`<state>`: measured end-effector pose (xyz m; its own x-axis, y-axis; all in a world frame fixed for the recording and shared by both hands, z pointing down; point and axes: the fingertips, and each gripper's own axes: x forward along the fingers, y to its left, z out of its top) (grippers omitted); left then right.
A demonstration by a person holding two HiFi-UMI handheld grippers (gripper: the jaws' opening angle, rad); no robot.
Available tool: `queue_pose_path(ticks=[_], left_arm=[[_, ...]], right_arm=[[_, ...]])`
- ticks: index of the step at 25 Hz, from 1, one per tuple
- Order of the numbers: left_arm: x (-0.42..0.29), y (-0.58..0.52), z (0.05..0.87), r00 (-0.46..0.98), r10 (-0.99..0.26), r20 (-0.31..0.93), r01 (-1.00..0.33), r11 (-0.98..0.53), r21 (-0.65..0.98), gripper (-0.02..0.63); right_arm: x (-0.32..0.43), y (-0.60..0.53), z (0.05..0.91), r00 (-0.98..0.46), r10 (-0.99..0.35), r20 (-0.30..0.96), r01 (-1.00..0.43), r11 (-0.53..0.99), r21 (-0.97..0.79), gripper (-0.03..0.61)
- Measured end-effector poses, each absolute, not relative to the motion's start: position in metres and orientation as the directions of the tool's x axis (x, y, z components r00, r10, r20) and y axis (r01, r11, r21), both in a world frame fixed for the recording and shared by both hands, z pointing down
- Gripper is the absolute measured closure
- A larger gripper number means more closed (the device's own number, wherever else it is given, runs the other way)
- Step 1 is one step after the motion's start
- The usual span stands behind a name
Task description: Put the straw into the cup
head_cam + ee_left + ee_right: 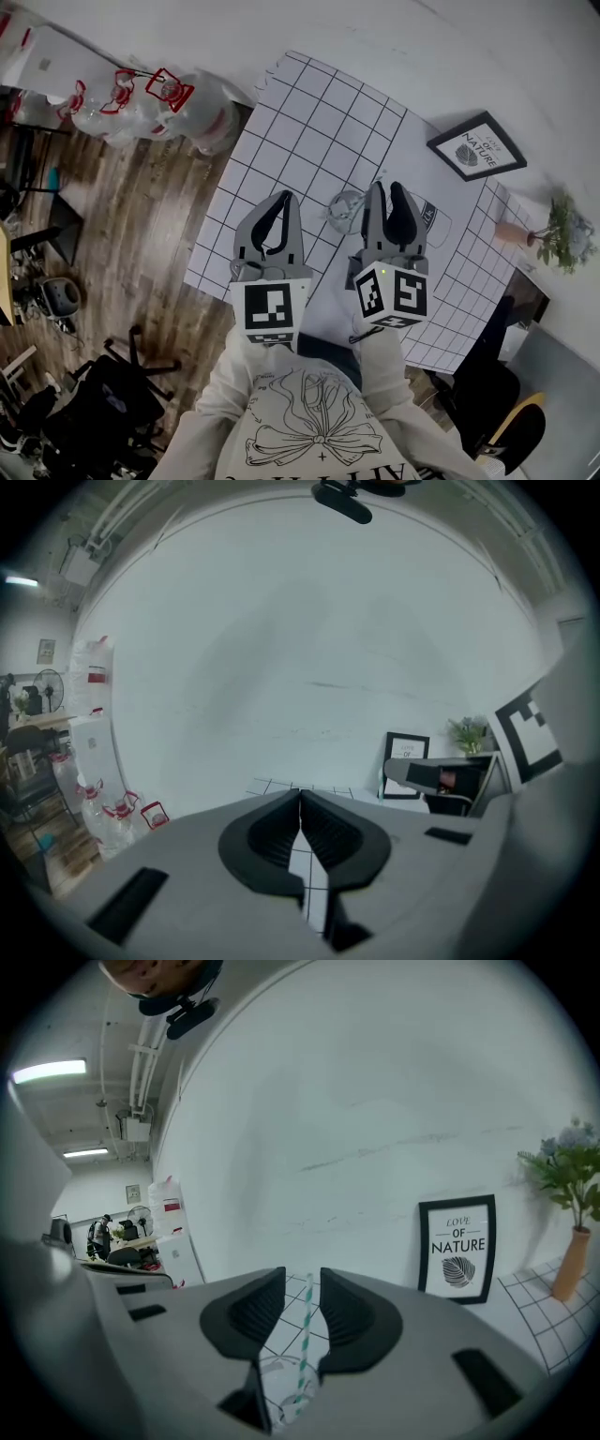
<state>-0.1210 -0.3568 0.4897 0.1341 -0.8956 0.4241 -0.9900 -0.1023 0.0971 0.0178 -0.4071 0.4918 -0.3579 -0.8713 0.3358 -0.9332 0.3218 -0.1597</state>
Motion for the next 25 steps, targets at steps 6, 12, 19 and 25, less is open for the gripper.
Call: queue_pose_path(ticks=[6,12,19,25], left_arm=[[-0.114,-0.356,0.447,0.161,-0.922,0.352,-0.987,-0.139,0.086,0.609],[-0.105,-0.352,0.399,0.192,-0.946,0.261,-0.981,-0.180,0.067,0.609],[-0.098,-0.346,0.353,0.219,-0.961,0.166,-0.976,-0.215,0.041,0.609],[-0.098,-0.334,0.330,0.222,-0.967,0.125,-0.975,-0.220,0.028,0.609]], right_arm=[[0.025,-0.388,0.448,-0.328,-0.904,0.276,-0.944,0.303,-0.130,0.538],[0.033,-0.369,0.404,-0.310,-0.927,0.210,-0.950,0.297,-0.093,0.555],[0.038,-0.356,0.362,-0.284,-0.950,0.128,-0.958,0.276,-0.071,0.563],[0.036,-0.341,0.336,-0.288,-0.954,0.084,-0.957,0.284,-0.056,0.566]])
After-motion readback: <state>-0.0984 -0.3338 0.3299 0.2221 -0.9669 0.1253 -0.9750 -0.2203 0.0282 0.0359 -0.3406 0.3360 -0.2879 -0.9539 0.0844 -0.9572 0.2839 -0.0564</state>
